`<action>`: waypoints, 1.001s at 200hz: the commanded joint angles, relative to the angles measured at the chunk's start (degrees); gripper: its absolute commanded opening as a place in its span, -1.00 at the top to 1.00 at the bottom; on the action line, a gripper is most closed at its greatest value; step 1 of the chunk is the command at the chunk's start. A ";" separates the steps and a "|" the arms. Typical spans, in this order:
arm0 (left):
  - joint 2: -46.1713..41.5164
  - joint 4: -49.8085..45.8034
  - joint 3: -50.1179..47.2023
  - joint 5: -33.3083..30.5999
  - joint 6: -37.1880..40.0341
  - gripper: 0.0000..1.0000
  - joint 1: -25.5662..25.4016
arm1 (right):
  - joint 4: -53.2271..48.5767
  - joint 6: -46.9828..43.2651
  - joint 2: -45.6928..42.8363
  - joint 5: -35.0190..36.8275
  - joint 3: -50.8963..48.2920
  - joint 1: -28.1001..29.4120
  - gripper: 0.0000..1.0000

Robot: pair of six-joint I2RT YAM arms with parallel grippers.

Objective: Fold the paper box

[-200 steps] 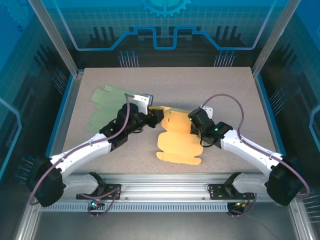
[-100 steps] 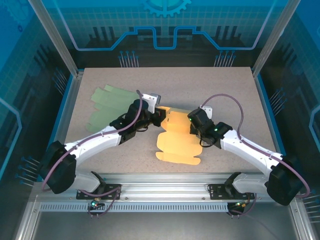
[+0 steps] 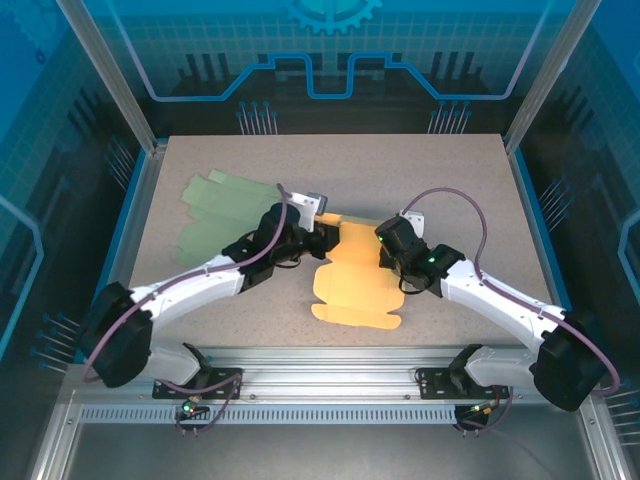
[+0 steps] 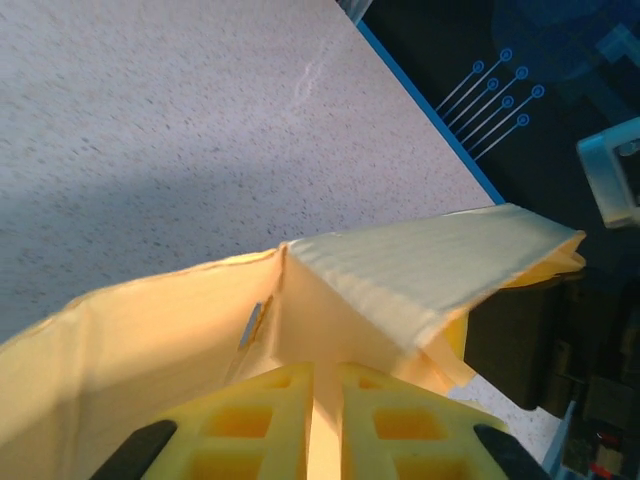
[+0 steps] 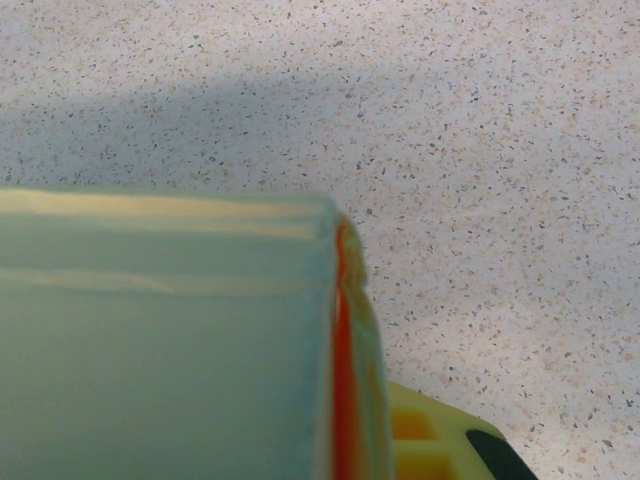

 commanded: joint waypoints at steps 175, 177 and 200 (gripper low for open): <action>-5.17 8.55 -11.06 2.56 4.50 0.53 13.31 | 2.15 -0.78 -3.45 -2.47 -0.41 1.92 1.00; -5.18 8.77 -11.19 3.09 4.35 0.53 13.31 | 2.17 -0.69 -3.40 -2.47 -0.41 1.93 1.00; -5.44 11.90 -12.59 8.03 2.39 0.52 13.36 | 1.78 0.04 -2.83 -1.60 -0.12 1.91 1.00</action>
